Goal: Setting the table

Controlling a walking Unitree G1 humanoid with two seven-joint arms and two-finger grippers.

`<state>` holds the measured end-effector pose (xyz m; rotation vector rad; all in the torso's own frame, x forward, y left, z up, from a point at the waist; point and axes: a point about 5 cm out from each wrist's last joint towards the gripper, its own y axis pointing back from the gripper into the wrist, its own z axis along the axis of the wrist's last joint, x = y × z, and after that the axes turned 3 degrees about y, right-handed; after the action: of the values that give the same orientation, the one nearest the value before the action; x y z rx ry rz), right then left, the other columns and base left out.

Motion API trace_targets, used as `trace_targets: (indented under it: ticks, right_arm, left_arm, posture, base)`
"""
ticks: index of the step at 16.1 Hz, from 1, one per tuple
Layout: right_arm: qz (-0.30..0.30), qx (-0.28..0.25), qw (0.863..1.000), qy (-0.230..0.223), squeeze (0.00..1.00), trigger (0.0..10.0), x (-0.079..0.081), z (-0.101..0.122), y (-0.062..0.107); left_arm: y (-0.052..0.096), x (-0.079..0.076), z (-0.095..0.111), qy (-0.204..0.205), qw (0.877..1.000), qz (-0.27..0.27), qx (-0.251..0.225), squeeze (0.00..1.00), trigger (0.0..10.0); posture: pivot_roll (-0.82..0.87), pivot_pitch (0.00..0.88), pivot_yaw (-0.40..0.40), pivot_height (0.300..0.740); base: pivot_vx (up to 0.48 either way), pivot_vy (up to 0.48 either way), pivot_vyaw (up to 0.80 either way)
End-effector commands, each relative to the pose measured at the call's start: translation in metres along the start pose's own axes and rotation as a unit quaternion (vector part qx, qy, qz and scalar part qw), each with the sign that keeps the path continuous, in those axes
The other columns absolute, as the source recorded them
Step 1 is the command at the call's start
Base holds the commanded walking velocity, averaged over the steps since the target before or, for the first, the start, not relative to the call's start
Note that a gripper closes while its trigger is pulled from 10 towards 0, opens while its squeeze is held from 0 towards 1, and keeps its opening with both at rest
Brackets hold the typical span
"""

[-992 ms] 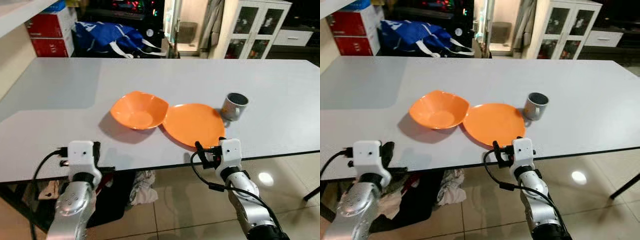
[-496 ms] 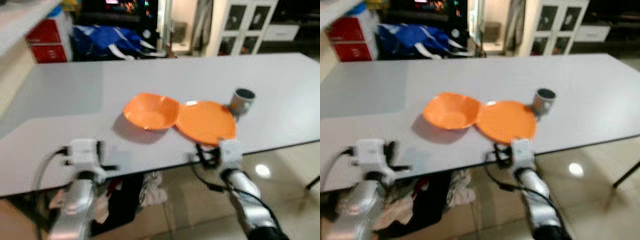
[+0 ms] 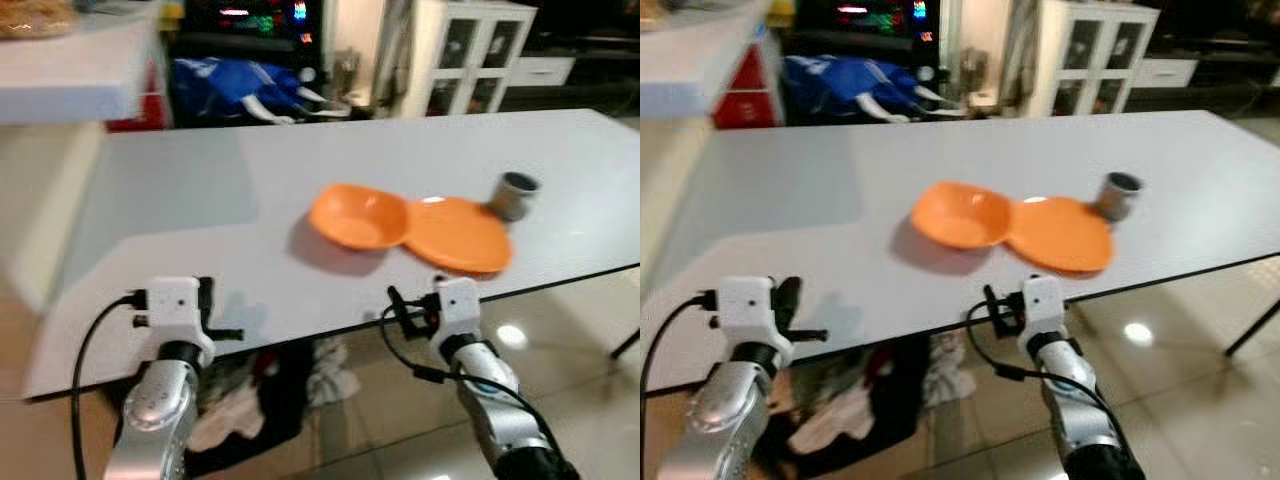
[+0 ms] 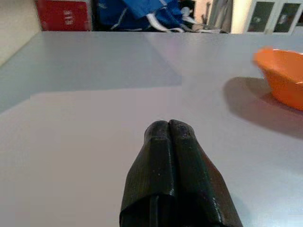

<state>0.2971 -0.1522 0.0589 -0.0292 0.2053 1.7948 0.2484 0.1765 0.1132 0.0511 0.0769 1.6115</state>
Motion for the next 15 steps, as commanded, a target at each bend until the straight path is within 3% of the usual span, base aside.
trace_targets:
  ticks: [1, 8, 10, 15]
  right_arm:
    - [0.008, -0.007, 1.0, 0.004, 0.0, 10.0, 0.0022, 0.0051, -0.0036]
    - [0.018, -0.005, 1.0, 0.002, 0.04, 10.0, 0.0058, 0.0041, -0.0047]
    - [0.008, 0.0, 1.0, -0.005, 0.0, 10.0, 0.0047, 0.0031, -0.0056]
    - [0.013, -0.005, 1.0, -0.003, 0.0, 10.0, 0.0069, 0.0042, -0.005]
  left_arm:
    - [0.0004, 0.0023, 0.0015, -0.008, 1.0, 0.003, -0.003, 0.0, 10.0]
    - [0.0003, 0.0045, 0.0018, -0.015, 1.0, 0.01, -0.001, 0.0, 10.0]
    - [0.0001, 0.0037, 0.0026, -0.024, 1.0, 0.002, -0.001, 0.0, 10.0]
    - [-0.0012, 0.0029, 0.0032, -0.02, 1.0, -0.009, -0.002, 0.0, 10.0]
  posture:
    - [0.07, 0.0, -0.046, 0.736]
    - [0.07, 0.0, -0.044, 0.736]
    - [0.07, 0.0, -0.041, 0.736]
    - [0.07, 0.0, -0.04, 0.736]
  base:
    - [0.0, 0.0, 0.7]
    - [0.0, 0.0, 0.66]
    - [0.0, 0.0, 0.26]
    - [0.0, 0.48, 0.0]
